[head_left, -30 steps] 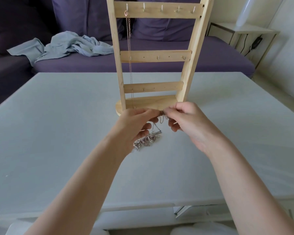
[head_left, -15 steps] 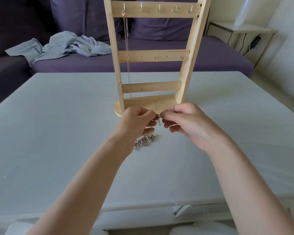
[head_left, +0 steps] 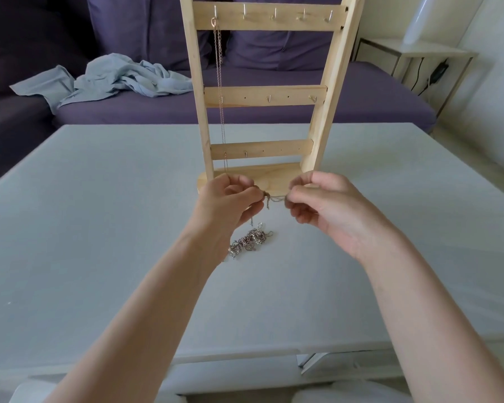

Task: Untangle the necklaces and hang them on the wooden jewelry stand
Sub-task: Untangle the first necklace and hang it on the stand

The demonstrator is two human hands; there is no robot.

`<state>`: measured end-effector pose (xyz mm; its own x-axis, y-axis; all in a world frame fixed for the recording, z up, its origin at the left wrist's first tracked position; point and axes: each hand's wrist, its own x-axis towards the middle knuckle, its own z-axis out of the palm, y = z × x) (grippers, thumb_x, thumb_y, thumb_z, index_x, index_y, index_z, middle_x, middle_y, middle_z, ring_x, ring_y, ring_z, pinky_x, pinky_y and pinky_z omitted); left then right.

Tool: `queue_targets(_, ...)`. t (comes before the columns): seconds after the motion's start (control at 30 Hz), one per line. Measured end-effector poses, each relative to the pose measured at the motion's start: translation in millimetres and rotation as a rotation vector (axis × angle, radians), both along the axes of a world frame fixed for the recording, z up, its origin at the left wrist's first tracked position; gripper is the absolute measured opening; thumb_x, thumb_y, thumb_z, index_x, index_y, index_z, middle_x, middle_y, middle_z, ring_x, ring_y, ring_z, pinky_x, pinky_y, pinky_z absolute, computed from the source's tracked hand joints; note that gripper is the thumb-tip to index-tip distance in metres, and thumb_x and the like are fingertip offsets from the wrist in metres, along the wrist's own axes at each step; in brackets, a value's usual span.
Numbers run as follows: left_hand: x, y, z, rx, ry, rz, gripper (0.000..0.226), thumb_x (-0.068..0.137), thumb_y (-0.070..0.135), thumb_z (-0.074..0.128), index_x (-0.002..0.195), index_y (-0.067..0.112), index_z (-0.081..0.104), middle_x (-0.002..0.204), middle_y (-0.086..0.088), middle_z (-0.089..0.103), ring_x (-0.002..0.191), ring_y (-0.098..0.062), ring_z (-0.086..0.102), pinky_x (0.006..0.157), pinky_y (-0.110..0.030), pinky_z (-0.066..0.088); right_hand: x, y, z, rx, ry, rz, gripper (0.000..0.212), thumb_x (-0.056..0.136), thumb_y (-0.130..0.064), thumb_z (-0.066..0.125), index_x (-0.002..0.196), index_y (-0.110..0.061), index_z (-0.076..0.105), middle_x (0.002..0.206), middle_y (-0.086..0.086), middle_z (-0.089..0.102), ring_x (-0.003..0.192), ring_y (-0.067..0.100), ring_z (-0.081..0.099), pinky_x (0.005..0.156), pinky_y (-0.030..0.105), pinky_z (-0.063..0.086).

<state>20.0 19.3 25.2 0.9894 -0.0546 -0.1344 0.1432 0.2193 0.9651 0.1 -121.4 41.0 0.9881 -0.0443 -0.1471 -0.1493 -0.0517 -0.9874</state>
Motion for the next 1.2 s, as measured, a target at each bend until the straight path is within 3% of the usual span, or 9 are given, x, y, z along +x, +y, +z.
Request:
queue_targets(0.1,-0.6,1.4,2.0,-0.004,-0.037,-0.042,0.019,0.086,-0.008,0.054,0.081,0.01,0.051,0.074,-0.004,0.054,0.069,-0.013,0.057,0.066,-0.017,0.054,-1.2,0.1,-2.8,-0.183,0.027,0.085,0.01,0.082,-0.002,0.062,0.083,-0.01,0.067,0.069,-0.001,0.063,0.062,0.009,0.054,0.056,0.018,0.043)
queue_targets(0.23,-3.4,-0.6,2.2,0.122,-0.116,-0.116,0.021,0.083,-0.011,0.056,0.087,0.01,0.053,0.077,-0.005,0.053,0.064,-0.011,0.056,0.062,-0.016,0.051,-0.8,1.3,-4.0,-0.1,-0.021,0.073,0.01,0.084,-0.014,0.065,0.079,-0.011,0.073,0.072,-0.003,0.068,0.067,0.008,0.055,0.063,0.019,0.043)
queue_targets(0.4,-4.0,-0.1,-1.6,0.301,-0.204,-0.101,0.025,0.079,-0.006,0.065,0.094,0.013,0.057,0.087,0.0,0.053,0.057,0.003,0.055,0.063,-0.014,0.051,0.8,-2.2,-4.0,-0.165,-0.037,0.066,0.007,0.078,-0.006,0.071,0.072,-0.01,0.071,0.062,-0.005,0.065,0.059,0.005,0.052,0.059,0.016,0.042)
queue_targets(0.57,-4.1,-0.5,-1.9,0.32,-0.227,-0.092,0.026,0.079,-0.002,0.067,0.095,0.015,0.057,0.09,0.001,0.051,0.056,0.007,0.053,0.065,-0.017,0.052,0.8,-1.5,-3.3,-0.1,-0.01,0.053,0.015,0.075,-0.001,0.073,0.076,-0.011,0.063,0.073,0.007,0.062,0.065,0.013,0.053,0.062,0.02,0.044)
queue_targets(0.67,-5.2,-1.6,-1.9,0.375,-0.257,-0.087,0.026,0.08,-0.001,0.068,0.095,0.016,0.057,0.089,0.003,0.051,0.057,0.008,0.055,0.066,-0.018,0.053,1.1,-3.4,-2.6,-0.087,0.003,0.051,0.024,0.074,0.002,0.073,0.081,-0.012,0.055,0.074,0.011,0.061,0.059,0.013,0.052,0.061,0.023,0.043)
queue_targets(0.8,-5.0,-1.6,-1.8,0.357,-0.215,-0.108,0.026,0.079,-0.001,0.069,0.093,0.018,0.058,0.09,0.002,0.051,0.062,0.002,0.055,0.066,-0.019,0.053,1.0,0.0,-3.4,-0.07,0.045,0.07,0.029,0.076,0.008,0.065,0.082,-0.014,0.048,0.072,0.011,0.059,0.059,0.015,0.05,0.059,0.024,0.041)
queue_targets(0.93,-6.6,-1.6,1.4,0.235,-0.065,-0.211,0.027,0.081,-0.007,0.063,0.092,0.016,0.056,0.084,-0.002,0.05,0.073,-0.021,0.052,0.069,-0.025,0.05,2.6,0.3,-3.3,0.047,0.061,0.012,0.029,0.079,0.011,0.057,0.076,-0.014,0.043,0.061,0.006,0.051,0.052,0.014,0.044,0.054,0.023,0.038)
queue_targets(1.07,-7.7,-3.5,1.9,0.269,-0.038,-0.293,0.023,0.084,-0.007,0.057,0.092,0.014,0.054,0.08,-0.005,0.051,0.068,-0.018,0.053,0.065,-0.023,0.048,2.4,2.6,-5.5,0.029,0.054,-0.013,0.029,0.079,0.009,0.057,0.077,-0.015,0.04,0.062,0.004,0.05,0.052,0.013,0.043,0.056,0.023,0.037)
queue_targets(1.2,-9.2,-3.6,-1.0,0.342,0.038,-0.364,0.017,0.084,-0.002,0.061,0.087,0.014,0.058,0.083,-0.008,0.065,0.073,-0.02,0.052,0.074,-0.029,0.044,3.9,-2.4,-3.4,0.017,-0.028,-0.085,0.029,0.079,0.008,0.056,0.078,-0.016,0.038,0.06,-0.001,0.043,0.054,0.013,0.04,0.059,0.024,0.037)
